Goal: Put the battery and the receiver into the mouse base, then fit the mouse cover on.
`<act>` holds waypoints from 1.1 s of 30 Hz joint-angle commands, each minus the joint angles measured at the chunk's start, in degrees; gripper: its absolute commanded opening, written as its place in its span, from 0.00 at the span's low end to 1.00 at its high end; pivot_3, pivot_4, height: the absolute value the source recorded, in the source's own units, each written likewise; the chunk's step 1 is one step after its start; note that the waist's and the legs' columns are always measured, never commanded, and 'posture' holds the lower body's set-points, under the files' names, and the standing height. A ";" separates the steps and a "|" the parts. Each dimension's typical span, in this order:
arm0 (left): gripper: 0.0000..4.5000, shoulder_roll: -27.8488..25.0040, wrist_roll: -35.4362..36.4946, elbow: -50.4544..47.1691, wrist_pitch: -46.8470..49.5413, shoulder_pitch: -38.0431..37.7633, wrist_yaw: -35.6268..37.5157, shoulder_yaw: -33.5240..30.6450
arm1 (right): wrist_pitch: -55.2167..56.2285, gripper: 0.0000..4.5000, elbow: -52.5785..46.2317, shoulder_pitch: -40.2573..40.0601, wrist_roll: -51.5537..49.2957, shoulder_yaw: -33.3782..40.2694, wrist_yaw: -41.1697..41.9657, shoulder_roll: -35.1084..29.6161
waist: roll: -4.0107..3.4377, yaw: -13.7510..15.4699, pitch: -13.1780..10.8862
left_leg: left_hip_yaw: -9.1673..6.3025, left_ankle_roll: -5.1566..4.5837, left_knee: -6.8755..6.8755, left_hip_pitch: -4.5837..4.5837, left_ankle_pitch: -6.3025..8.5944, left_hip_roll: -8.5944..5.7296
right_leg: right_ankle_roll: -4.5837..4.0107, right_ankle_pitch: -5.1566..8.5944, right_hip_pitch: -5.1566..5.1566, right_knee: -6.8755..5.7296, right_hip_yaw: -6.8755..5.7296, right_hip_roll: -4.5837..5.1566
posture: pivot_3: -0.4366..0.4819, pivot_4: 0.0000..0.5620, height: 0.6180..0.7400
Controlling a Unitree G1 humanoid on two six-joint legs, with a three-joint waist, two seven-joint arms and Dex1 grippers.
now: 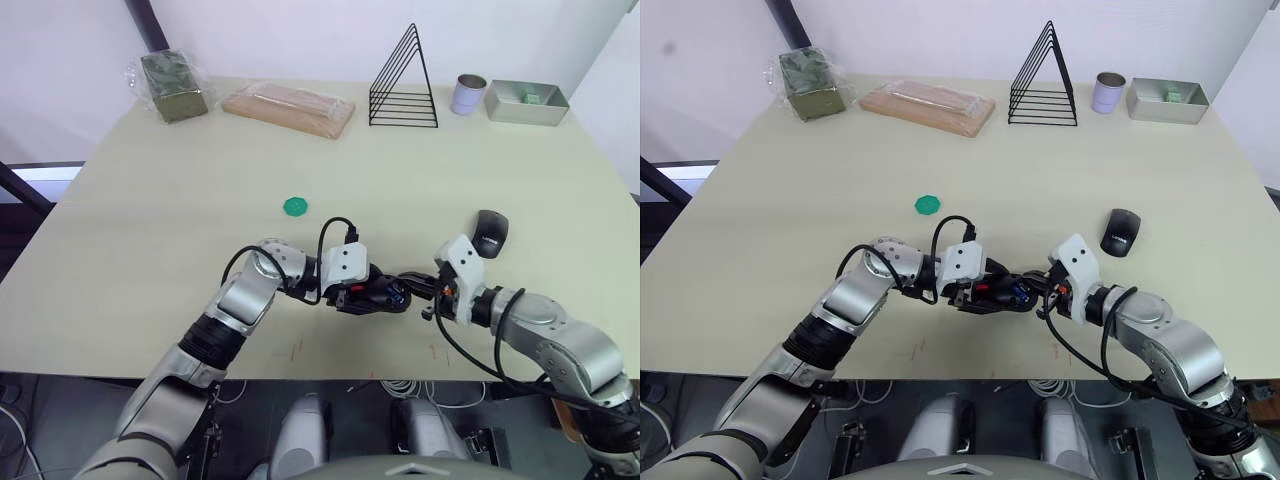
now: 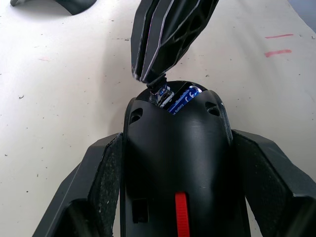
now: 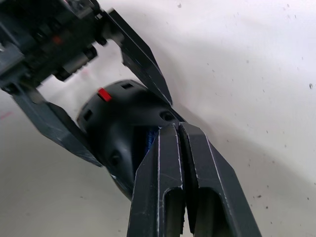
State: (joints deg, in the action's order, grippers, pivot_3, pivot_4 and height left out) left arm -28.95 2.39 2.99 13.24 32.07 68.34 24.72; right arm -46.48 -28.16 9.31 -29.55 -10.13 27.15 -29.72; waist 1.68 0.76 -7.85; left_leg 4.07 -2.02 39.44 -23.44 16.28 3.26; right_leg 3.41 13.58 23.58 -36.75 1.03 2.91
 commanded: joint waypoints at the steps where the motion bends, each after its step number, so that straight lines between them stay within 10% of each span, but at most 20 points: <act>1: 0.64 -0.38 -0.45 -0.06 0.26 0.08 0.06 -0.04 | 1.48 0.02 -0.48 -0.44 1.00 -0.40 0.48 0.76 | 0.00 0.01 0.00 | 0.00 0.00 0.00 0.00 0.00 0.00 | 0.00 0.00 0.00 0.00 0.00 0.00 | 0.48 0.27 1.00; 23: 0.64 0.03 -0.50 0.42 0.39 -0.28 -0.50 0.16 | 9.06 0.02 4.23 -7.35 8.41 -2.86 2.69 2.42 | 0.00 -0.03 0.02 | 0.10 0.00 -0.05 0.61 0.00 0.01 | -0.21 0.13 -0.47 -0.05 0.11 -0.01 | 0.48 0.27 1.00; 33: 0.64 0.52 -0.32 1.04 0.49 -0.13 -0.84 -0.09 | 6.05 0.14 -9.09 -10.08 -5.53 15.78 12.34 -9.00 | -0.03 0.13 0.00 | 0.09 0.00 -0.04 0.58 0.00 -0.01 | -0.20 0.13 -0.47 -0.01 0.19 0.02 | 0.48 0.27 1.00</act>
State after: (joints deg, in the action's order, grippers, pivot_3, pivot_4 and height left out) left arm -28.49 2.33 3.67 13.49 31.92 67.65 24.73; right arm -39.38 -34.20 -0.01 -32.17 2.47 37.42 -37.78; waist 1.66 0.89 -7.85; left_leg 4.15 -2.02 39.40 -22.86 16.28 3.26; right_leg 3.21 13.70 23.10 -36.74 1.19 2.91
